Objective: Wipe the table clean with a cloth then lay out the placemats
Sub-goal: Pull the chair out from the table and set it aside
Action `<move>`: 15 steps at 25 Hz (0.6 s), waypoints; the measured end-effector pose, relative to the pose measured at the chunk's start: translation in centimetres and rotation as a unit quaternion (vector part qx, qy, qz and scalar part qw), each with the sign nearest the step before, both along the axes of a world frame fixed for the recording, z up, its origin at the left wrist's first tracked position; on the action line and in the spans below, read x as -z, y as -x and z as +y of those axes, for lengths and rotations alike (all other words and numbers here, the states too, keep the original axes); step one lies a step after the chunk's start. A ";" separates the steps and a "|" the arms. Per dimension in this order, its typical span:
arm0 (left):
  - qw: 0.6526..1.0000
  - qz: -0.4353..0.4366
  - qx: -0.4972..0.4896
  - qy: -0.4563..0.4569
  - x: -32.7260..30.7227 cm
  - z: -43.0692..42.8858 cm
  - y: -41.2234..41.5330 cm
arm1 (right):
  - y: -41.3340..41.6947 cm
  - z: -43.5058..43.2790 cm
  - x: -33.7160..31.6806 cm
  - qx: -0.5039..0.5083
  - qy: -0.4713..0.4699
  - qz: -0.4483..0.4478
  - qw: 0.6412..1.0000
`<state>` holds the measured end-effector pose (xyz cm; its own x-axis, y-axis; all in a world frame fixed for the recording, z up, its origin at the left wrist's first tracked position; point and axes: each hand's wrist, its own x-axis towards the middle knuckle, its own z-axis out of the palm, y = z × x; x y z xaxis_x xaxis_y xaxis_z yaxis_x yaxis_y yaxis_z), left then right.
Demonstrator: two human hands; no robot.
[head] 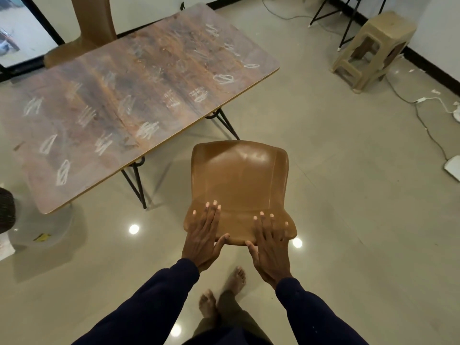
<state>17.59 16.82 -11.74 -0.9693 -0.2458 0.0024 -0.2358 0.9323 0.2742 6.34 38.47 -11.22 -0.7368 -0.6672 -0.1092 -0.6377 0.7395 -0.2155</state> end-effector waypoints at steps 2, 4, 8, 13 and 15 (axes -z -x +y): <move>1.000 -0.007 -0.009 -0.013 0.3 0.4 -0.7 | -0.9 0.3 0.0 -0.003 -0.001 -0.003 1.000; 1.000 -0.014 -0.016 -0.014 1.0 1.1 -2.2 | -2.0 0.9 0.3 -0.020 -0.002 -0.007 1.000; 0.998 -0.029 -0.041 -0.032 1.3 2.2 -2.7 | -1.2 1.3 0.2 -0.055 -0.008 -0.008 0.998; 0.994 -0.016 -0.104 -0.039 1.6 4.3 -1.4 | 3.9 0.8 0.1 -0.131 -0.017 0.004 0.991; 0.989 -0.018 -0.141 -0.042 1.8 5.7 -0.3 | 6.8 0.6 0.4 -0.166 -0.021 0.005 0.986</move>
